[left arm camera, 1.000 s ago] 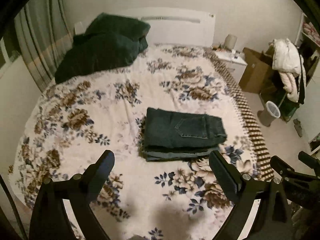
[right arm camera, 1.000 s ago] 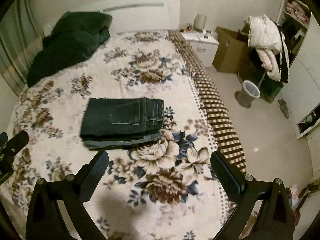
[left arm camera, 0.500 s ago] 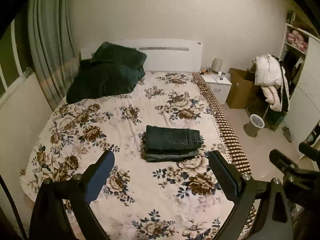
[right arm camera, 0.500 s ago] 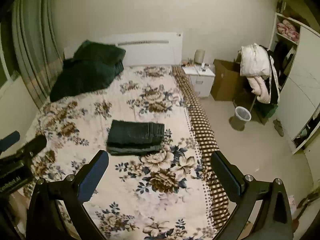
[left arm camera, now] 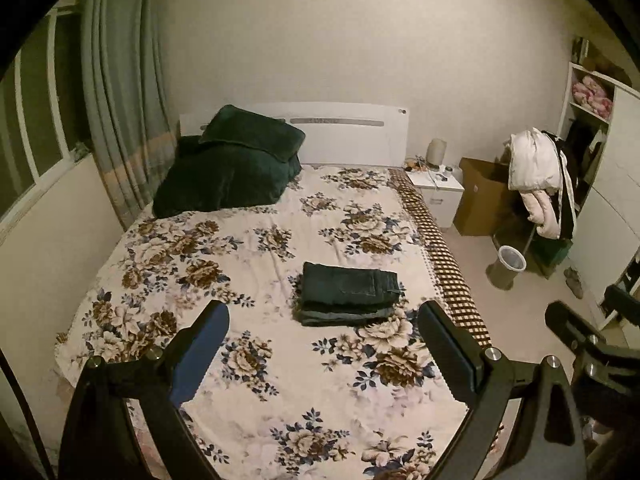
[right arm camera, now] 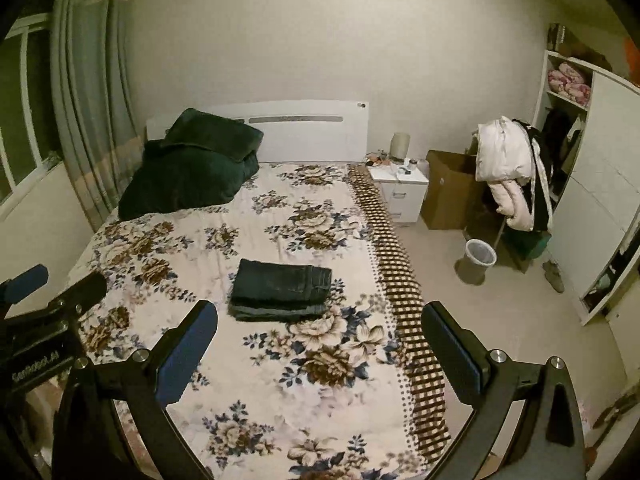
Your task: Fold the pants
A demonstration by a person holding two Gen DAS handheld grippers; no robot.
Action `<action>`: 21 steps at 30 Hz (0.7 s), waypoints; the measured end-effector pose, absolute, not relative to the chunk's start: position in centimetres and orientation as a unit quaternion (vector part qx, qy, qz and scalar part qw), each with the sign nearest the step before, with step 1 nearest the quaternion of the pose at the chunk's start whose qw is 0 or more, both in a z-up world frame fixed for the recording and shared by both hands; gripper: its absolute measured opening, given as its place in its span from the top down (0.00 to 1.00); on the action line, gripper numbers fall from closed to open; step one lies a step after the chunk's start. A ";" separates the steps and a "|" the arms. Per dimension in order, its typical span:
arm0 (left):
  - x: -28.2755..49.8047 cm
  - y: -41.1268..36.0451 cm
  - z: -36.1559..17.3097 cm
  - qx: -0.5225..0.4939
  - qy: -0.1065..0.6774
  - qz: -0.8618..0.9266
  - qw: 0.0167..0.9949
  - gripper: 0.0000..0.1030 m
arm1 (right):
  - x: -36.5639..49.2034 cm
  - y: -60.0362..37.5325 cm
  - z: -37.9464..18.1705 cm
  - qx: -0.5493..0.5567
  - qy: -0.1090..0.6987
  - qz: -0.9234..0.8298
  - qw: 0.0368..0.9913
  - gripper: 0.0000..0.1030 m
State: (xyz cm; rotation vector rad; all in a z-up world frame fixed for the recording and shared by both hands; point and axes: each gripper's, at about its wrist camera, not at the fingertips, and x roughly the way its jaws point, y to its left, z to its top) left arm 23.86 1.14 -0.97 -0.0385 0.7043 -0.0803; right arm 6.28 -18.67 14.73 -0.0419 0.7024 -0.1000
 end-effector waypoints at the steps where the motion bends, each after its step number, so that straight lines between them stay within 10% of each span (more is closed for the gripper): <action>1: 23.6 1.2 -0.8 -0.020 0.343 -0.038 0.938 0.05 | 6.0 -18.6 14.9 -0.022 0.344 -0.048 0.937 0.00; 21: 27.5 0.8 -5.7 -0.016 0.371 -0.006 0.929 0.00 | 13.5 -20.1 8.6 -0.020 0.356 -0.055 0.933 0.00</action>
